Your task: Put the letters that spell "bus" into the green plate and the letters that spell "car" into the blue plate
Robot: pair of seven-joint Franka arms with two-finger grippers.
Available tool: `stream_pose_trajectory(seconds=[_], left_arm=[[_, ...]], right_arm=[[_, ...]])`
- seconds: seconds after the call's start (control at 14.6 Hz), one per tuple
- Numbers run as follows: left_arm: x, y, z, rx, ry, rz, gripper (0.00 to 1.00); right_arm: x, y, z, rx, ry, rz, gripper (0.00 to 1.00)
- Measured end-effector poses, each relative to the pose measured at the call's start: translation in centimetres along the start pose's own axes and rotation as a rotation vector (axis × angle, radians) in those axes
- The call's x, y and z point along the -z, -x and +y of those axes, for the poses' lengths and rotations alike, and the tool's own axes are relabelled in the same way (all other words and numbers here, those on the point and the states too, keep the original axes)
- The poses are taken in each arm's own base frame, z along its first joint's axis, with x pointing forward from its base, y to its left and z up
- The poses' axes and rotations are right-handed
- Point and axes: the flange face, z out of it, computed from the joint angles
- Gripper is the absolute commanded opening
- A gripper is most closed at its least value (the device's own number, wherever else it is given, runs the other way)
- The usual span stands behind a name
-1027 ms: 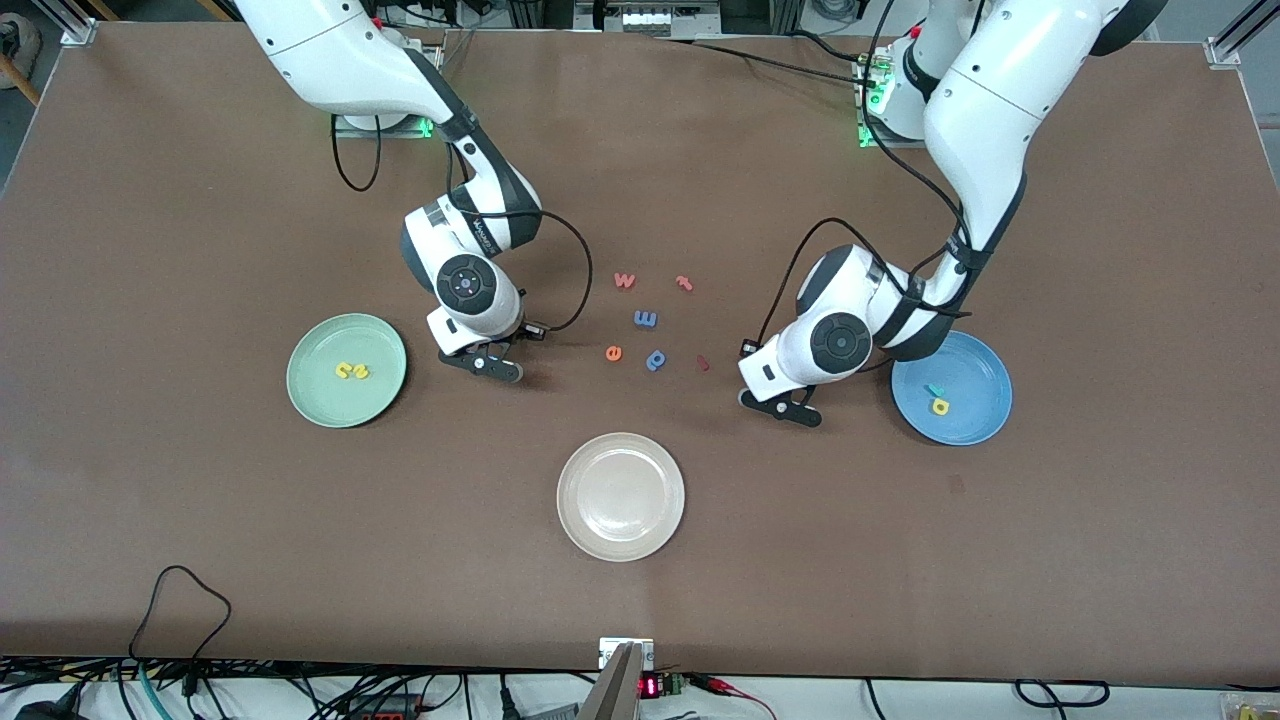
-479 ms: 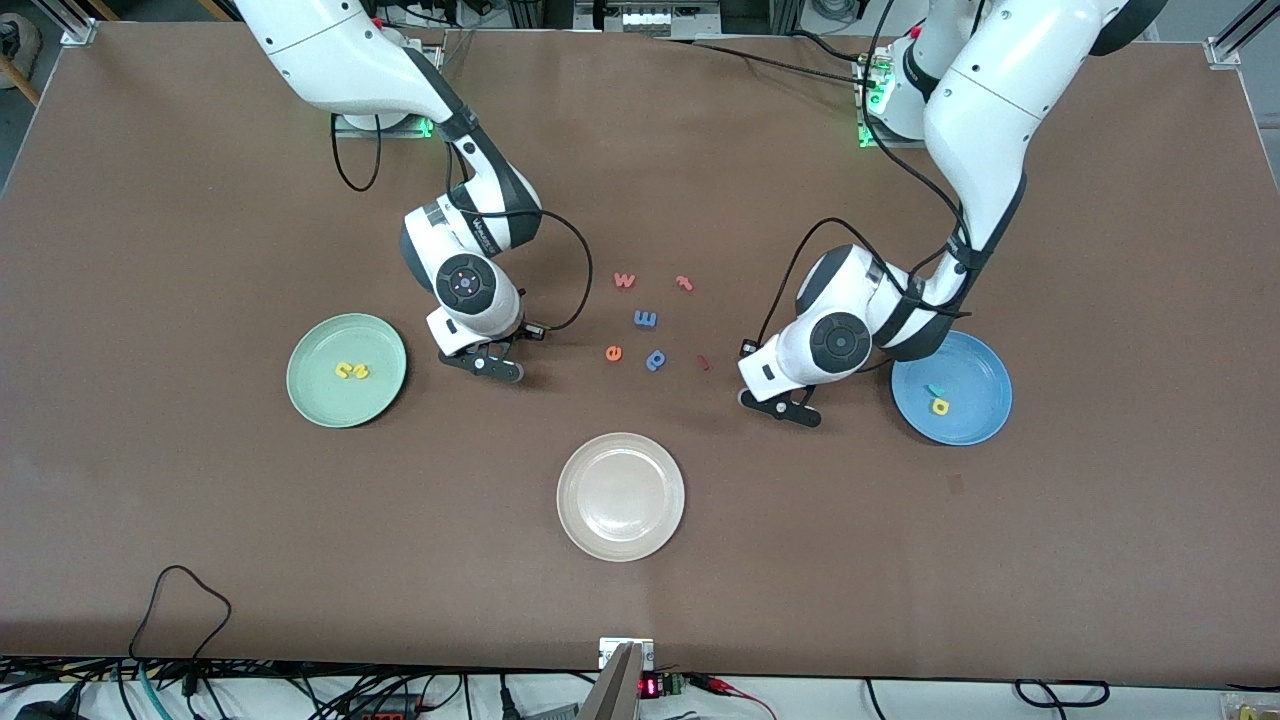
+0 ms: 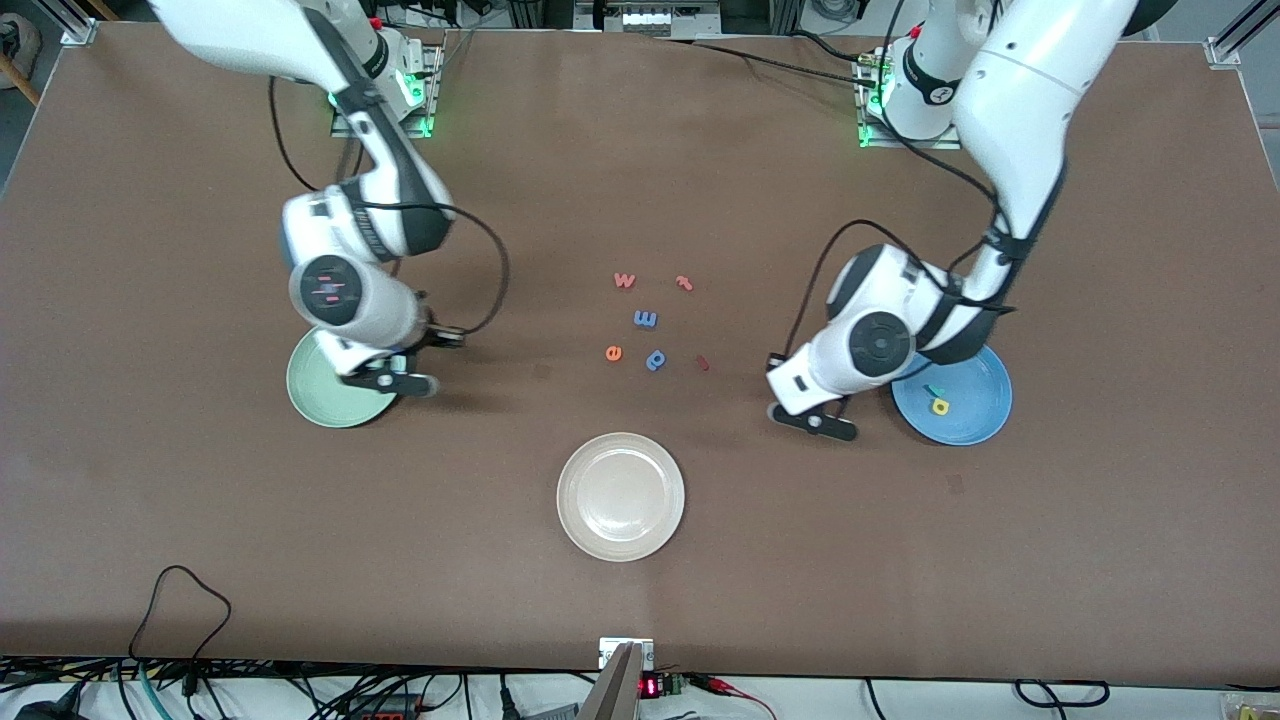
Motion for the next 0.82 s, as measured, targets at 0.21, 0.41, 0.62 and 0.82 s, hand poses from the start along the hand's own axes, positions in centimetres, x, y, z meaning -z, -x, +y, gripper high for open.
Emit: stream_pose_trajectory(seconds=[0.21,0.41,0.62,0.82], left_arm=[[1.7,0.1,-9.3,0.066,-0.027,-0.021,0.12],[1.7,1.1,-18.0,0.082,-0.006,-0.035,0.20],[0.9,2.5,-21.7,0.105,0.009,-0.086,0.65],[0.2,3.1,-20.9,0.096,0.013,-0.144,1.00]], right_arm=[[-0.9,-2.3,8.6,0.053,-0.024,-0.035,0.09],[-3.9,-3.5,12.8,0.062,-0.041,-0.071,0.54],[-4.4,-3.6,12.1,0.074,-0.042,-0.069,1.00],[-1.2,-3.8,11.6,0.082,-0.048,-0.013,1.00]])
